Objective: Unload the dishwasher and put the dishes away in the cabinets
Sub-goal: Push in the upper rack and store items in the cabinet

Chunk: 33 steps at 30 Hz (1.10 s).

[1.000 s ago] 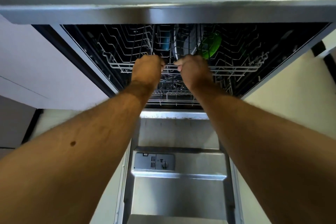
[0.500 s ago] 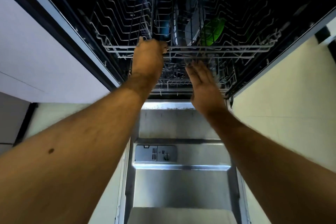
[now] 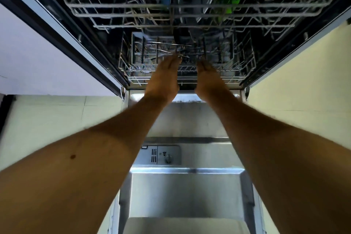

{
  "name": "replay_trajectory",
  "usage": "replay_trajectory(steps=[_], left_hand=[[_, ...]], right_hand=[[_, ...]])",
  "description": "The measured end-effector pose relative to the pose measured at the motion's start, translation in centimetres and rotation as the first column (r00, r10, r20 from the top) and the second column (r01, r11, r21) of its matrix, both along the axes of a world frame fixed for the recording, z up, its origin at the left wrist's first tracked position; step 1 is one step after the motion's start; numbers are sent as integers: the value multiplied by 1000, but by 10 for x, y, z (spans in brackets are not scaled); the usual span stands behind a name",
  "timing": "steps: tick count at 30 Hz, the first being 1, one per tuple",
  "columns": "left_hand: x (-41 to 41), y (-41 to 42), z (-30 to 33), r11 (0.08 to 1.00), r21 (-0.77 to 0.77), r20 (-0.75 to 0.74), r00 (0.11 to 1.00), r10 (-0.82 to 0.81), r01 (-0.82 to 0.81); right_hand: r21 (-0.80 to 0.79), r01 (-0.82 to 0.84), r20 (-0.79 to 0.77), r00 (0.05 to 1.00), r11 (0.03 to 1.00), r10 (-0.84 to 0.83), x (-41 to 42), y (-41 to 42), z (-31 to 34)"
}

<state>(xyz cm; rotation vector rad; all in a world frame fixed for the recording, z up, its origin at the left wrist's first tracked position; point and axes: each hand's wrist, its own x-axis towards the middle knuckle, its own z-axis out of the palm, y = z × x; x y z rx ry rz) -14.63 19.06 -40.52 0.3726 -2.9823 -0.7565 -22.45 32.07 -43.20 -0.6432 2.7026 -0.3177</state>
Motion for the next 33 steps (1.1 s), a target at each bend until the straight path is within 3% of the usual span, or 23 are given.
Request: replay_trajectory(steps=[5,9,12,17,20,24,28,33], left_hand=[[-20,2,-28,1000,23,192,981,5,-9],[-32,-11,-51,1000,-3,174,985,15,-15],[-36,-13,-52,998,-22,165,985,54,-51],[-35,-9,-52,992,-117,365,927,89,-49],[-25,-3,-58,992,-100,357,928,108,-77],[-17,2,-53,992,-122,339,939,62,-21],[9,11,-53,985,-171,355,934,32,31],[43,19,-48,993,-104,416,909,-7,56]], right_hand=[[128,-22,27,999,991,18,-23,-10,-21],[-27,20,-39,999,999,-21,-33,-12,-30],[-16,37,-11,999,999,-37,-33,-9,-28],[14,85,117,989,996,-86,-17,1,-24],[-27,91,145,986,995,-86,-6,8,-30],[-47,61,230,972,997,-48,-4,15,-27],[-76,56,221,974,996,-38,19,27,-25],[-50,9,262,965,999,4,51,38,-28]])
